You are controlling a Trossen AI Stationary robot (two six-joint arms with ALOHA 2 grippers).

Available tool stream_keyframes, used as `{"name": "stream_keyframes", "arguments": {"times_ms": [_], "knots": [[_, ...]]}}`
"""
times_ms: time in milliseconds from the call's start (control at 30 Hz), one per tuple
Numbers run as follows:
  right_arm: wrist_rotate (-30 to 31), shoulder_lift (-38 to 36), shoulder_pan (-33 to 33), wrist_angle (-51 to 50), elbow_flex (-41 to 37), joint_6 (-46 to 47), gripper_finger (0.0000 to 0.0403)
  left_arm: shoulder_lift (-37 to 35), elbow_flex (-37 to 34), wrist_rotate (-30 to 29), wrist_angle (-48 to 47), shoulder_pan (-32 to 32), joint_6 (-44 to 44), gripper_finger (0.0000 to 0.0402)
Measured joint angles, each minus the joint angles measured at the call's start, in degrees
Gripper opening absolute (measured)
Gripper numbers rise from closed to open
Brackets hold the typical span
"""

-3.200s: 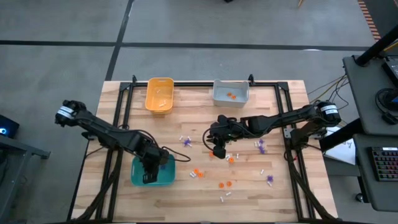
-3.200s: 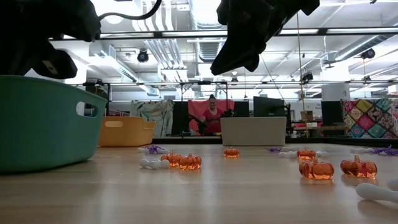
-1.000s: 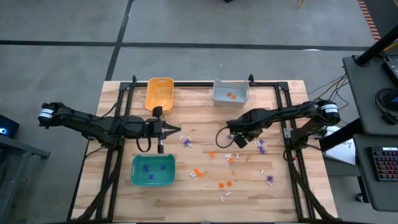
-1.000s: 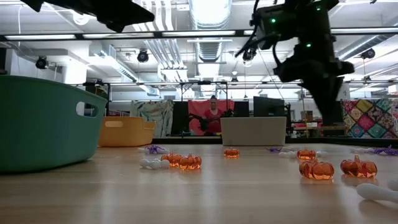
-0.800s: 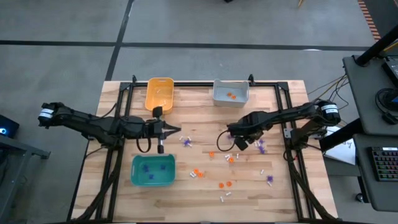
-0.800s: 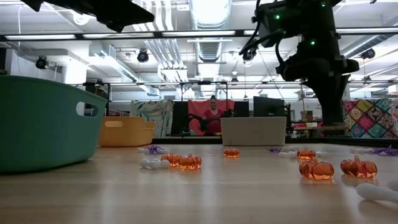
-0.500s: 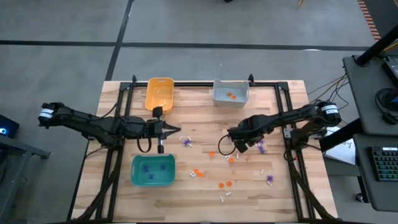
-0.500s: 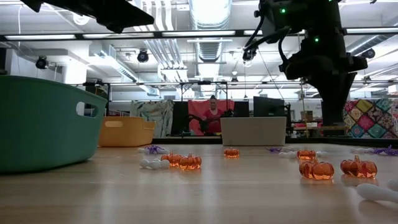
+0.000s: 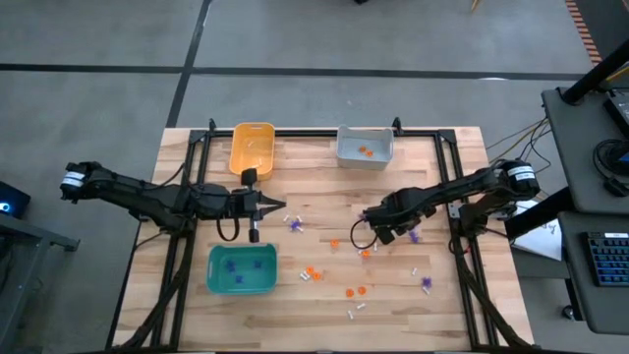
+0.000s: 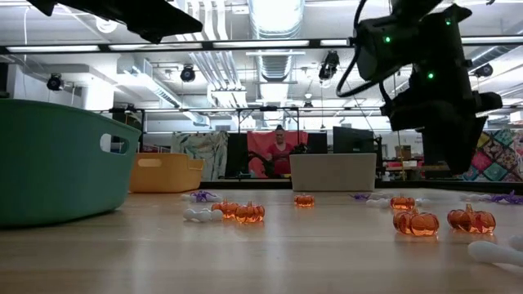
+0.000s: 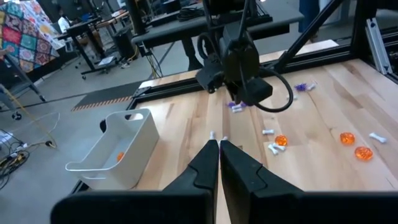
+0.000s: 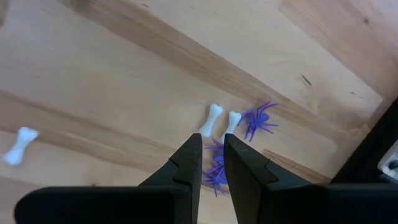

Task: Sort Halloween decoration
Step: Put the white bone toy into the orange bin

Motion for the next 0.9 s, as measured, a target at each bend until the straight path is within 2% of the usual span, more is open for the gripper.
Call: {"name": "stream_keyframes", "arguments": {"times_ms": [900], "knots": [[0.2,0.2,0.0,11.5,-8.3,1.5,0.0059,0.0,0.0,0.0,0.2,0.0,0.2,0.0000]]}}
